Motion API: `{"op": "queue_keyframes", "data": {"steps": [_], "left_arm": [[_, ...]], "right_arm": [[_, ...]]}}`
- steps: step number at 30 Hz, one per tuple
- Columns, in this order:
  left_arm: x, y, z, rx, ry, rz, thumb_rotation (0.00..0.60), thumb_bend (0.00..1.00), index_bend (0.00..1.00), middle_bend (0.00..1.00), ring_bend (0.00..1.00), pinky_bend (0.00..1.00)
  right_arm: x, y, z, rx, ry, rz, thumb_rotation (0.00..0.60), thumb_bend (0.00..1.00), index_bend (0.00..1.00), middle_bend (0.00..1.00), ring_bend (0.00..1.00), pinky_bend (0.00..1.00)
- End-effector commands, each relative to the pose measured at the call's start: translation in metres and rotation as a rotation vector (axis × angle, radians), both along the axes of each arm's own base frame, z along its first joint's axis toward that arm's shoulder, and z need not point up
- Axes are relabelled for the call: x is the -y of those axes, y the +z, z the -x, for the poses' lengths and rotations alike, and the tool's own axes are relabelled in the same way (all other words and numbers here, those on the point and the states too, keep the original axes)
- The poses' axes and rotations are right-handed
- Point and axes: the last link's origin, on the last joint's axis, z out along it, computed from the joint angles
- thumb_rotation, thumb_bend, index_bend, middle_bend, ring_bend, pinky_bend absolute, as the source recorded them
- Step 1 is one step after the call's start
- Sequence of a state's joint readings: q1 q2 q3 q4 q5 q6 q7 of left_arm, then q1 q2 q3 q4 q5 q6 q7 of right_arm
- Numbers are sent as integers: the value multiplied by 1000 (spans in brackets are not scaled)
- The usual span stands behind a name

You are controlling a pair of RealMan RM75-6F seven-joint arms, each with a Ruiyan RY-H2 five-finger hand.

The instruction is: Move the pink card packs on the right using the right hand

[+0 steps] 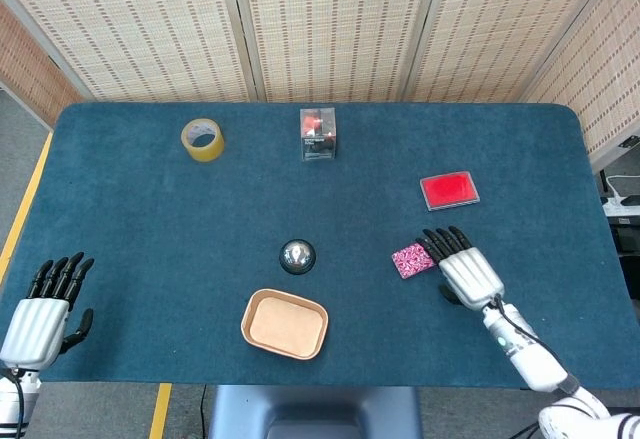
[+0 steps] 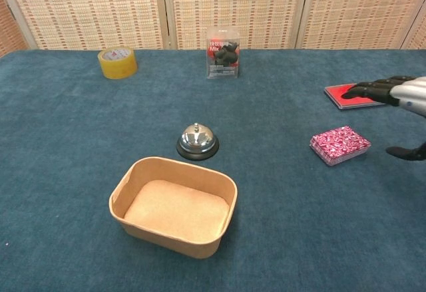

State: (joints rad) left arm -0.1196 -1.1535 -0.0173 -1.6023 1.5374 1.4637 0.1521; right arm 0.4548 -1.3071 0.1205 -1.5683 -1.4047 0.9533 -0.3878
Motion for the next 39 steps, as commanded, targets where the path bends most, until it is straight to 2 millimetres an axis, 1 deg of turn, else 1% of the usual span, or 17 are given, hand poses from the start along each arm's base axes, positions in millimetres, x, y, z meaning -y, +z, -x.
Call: {"op": "queue_keyframes", "data": {"steps": [1, 5, 7, 9, 22, 27, 35, 39], "left_arm": [[2, 1, 0, 0, 1, -4, 600, 477, 0, 0, 0, 54], [2, 2, 2, 2, 11, -5, 600, 477, 0, 0, 0, 54], [3, 2, 2, 4, 13, -8, 600, 476, 0, 0, 0, 54], [3, 2, 2, 3, 14, -8, 600, 477, 0, 0, 0, 54], [2, 2, 2, 5, 18, -3, 600, 478, 0, 0, 0, 55], [1, 0, 1, 0, 16, 6, 600, 477, 0, 0, 0, 55], [2, -1, 2, -5, 23, 16, 600, 480, 0, 0, 0, 57], [1, -2, 2, -3, 23, 15, 600, 480, 0, 0, 0, 58]], "right_arm": [[19, -24, -11, -20, 16, -4, 600, 279, 17, 49, 0, 0], [28, -39, -14, -32, 13, -9, 600, 279, 56, 77, 0, 0], [31, -45, -14, -45, 16, -15, 600, 279, 91, 102, 0, 0], [32, -47, -12, -64, 18, -18, 600, 279, 104, 111, 0, 0], [33, -39, 7, -115, -19, -29, 600, 279, 111, 121, 0, 0], [36, -45, 8, -121, -18, -31, 600, 279, 187, 174, 0, 0], [41, -50, 6, -121, -11, -10, 600, 279, 248, 216, 0, 0], [42, -51, 6, -118, -9, -3, 600, 279, 273, 233, 22, 0]]}}
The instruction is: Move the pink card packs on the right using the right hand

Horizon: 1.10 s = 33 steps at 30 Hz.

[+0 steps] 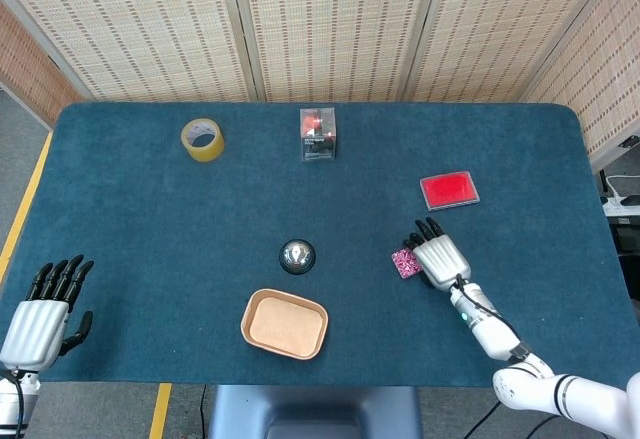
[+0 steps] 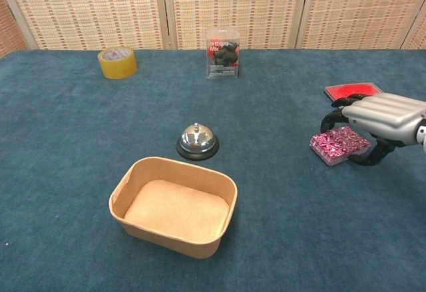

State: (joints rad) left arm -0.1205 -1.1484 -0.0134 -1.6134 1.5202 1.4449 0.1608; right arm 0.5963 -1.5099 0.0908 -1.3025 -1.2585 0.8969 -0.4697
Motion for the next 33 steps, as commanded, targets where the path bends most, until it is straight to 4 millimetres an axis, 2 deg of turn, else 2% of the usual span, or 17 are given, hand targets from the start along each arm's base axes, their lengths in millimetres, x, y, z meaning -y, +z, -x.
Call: {"op": "queue_keyframes", "data": {"steps": [1, 10, 23, 28, 33], "left_arm": [[0, 0, 0, 1, -1, 0, 600, 479, 0, 0, 0, 58], [-1, 0, -1, 3, 0, 4, 600, 480, 0, 0, 0, 58], [0, 0, -1, 3, -2, 9, 600, 483, 0, 0, 0, 58], [0, 0, -1, 5, -2, 8, 600, 483, 0, 0, 0, 59], [0, -1, -2, 6, -4, 15, 600, 483, 0, 0, 0, 60]], "right_arm": [[0, -1, 0, -1, -1, 1, 600, 279, 278, 236, 26, 0], [2, -3, -2, -7, 0, 17, 600, 279, 329, 275, 69, 0], [2, -2, -7, -10, 35, 49, 600, 280, 564, 408, 187, 0], [1, 3, -16, 1, 65, 69, 600, 280, 623, 429, 214, 0], [6, 0, -37, 43, 82, 72, 600, 280, 628, 430, 218, 0]]}}
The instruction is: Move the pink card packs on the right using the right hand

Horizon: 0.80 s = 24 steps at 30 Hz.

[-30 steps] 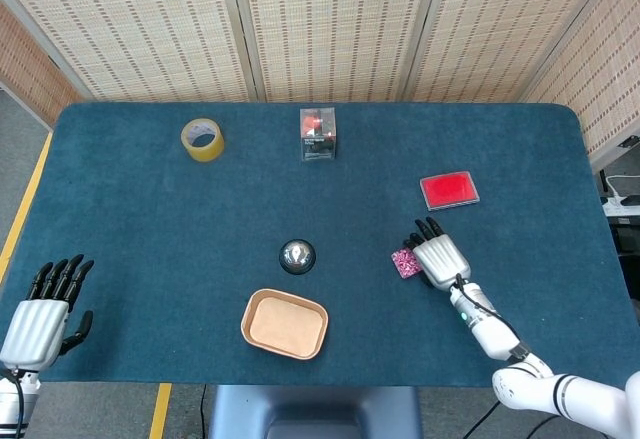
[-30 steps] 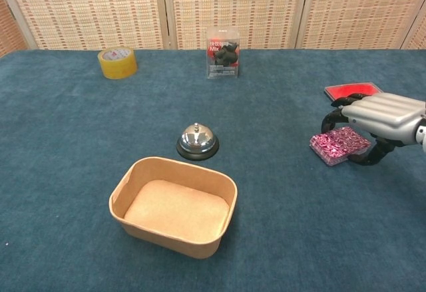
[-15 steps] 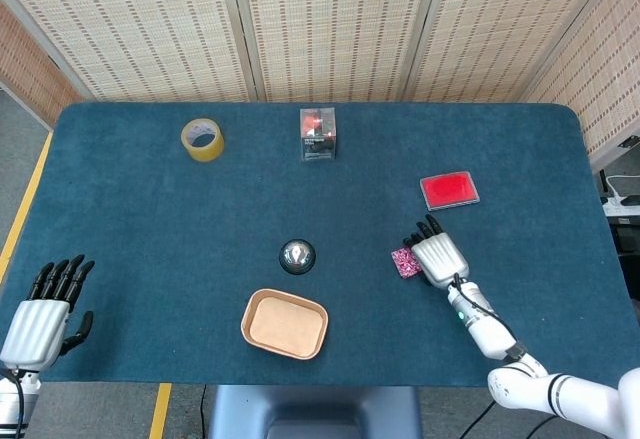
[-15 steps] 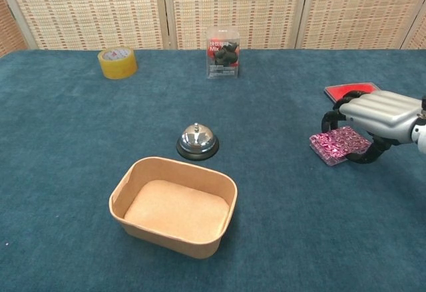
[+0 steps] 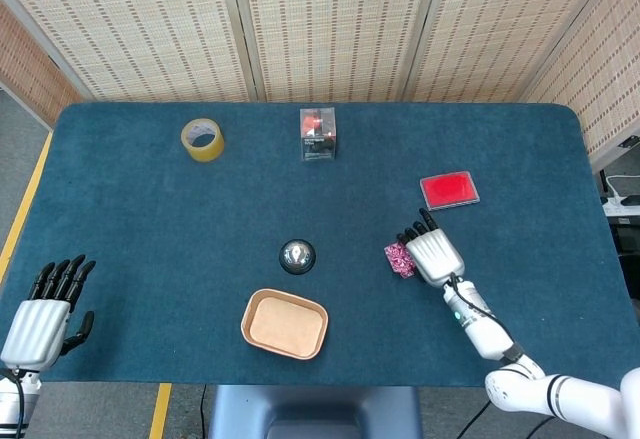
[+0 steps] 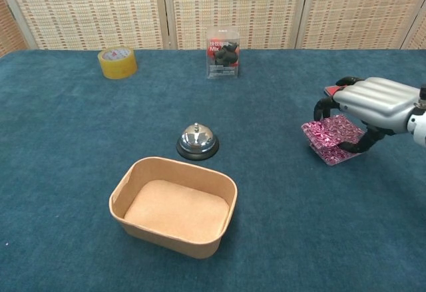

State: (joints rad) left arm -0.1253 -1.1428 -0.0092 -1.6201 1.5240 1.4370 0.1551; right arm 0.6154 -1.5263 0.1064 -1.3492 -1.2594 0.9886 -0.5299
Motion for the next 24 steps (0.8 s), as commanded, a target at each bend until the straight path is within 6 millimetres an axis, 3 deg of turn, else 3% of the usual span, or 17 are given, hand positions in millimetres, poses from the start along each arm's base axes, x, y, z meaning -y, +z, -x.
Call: {"op": "queue_keyframes", "data": {"steps": [1, 9, 14, 21, 24], "left_arm": [[0, -1, -1, 0, -3, 4, 600, 484, 0, 0, 0, 60], [-1, -2, -1, 1, -3, 13, 600, 485, 0, 0, 0, 61], [0, -1, 0, 3, 0, 15, 600, 483, 0, 0, 0, 61], [-2, 0, 0, 6, 5, 16, 600, 483, 0, 0, 0, 62], [-1, -1, 1, 4, 11, 20, 600, 484, 0, 0, 0, 62]], "right_arm": [[4, -5, -17, 21, 17, -1, 600, 280, 628, 430, 218, 0], [21, -42, -64, 11, 52, 7, 600, 280, 628, 431, 218, 0], [27, -64, -75, -17, 43, 4, 600, 280, 604, 430, 218, 0], [27, -79, -75, -25, 34, -14, 600, 280, 418, 389, 199, 0], [27, -79, -71, -32, 20, -21, 600, 280, 222, 272, 132, 0]]}}
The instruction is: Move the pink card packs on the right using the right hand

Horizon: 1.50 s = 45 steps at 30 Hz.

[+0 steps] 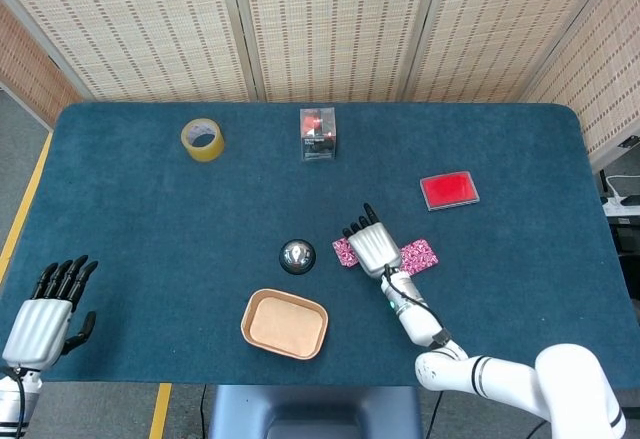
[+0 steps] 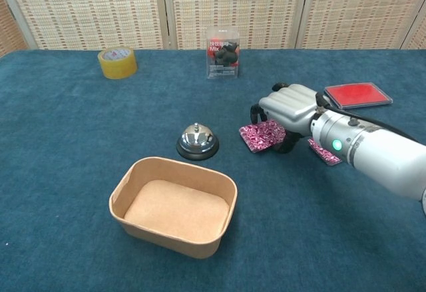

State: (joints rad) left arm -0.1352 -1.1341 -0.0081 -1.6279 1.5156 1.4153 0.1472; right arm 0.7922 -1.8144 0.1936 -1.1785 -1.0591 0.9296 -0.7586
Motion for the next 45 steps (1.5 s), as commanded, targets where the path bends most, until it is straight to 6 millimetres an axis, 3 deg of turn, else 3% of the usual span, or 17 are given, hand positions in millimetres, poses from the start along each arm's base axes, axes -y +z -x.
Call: {"op": "queue_keyframes", "data": {"steps": [1, 4, 13, 18, 22, 25, 28, 31, 45], "left_arm": [[1, -1, 1, 3, 1, 2, 600, 484, 0, 0, 0, 62], [0, -1, 1, 7, -7, 5, 600, 486, 0, 0, 0, 63], [1, -1, 1, 4, -2, 5, 600, 486, 0, 0, 0, 69], [2, -1, 1, 3, 0, 8, 600, 485, 0, 0, 0, 71], [2, -2, -1, 1, -6, 10, 600, 486, 0, 0, 0, 72], [2, -2, -1, 0, -7, 10, 600, 486, 0, 0, 0, 75], [2, -4, -3, -2, -12, 14, 600, 486, 0, 0, 0, 82], [3, -9, -7, -4, -23, 28, 600, 486, 0, 0, 0, 83], [4, -6, -4, -3, -22, 25, 600, 487, 0, 0, 0, 83]], "right_arm": [[0, 1, 2, -1, -16, -9, 600, 280, 130, 224, 103, 0], [-1, 5, 3, -1, -24, -21, 600, 280, 8, 153, 48, 0], [-12, 31, 12, -5, -22, -35, 600, 280, 0, 113, 1, 0], [-26, 74, 36, -4, 1, -20, 600, 280, 0, 114, 0, 0], [-39, 100, 68, -84, 21, -34, 600, 280, 0, 113, 0, 0], [-41, 103, 74, -96, 25, -37, 600, 279, 4, 110, 0, 0], [-46, 109, 93, -136, 25, -46, 600, 280, 9, 109, 0, 0], [-48, 103, 105, -143, 32, -59, 600, 280, 4, 109, 0, 0], [-37, 76, 109, -180, 17, -71, 600, 280, 29, 108, 0, 0]]}}
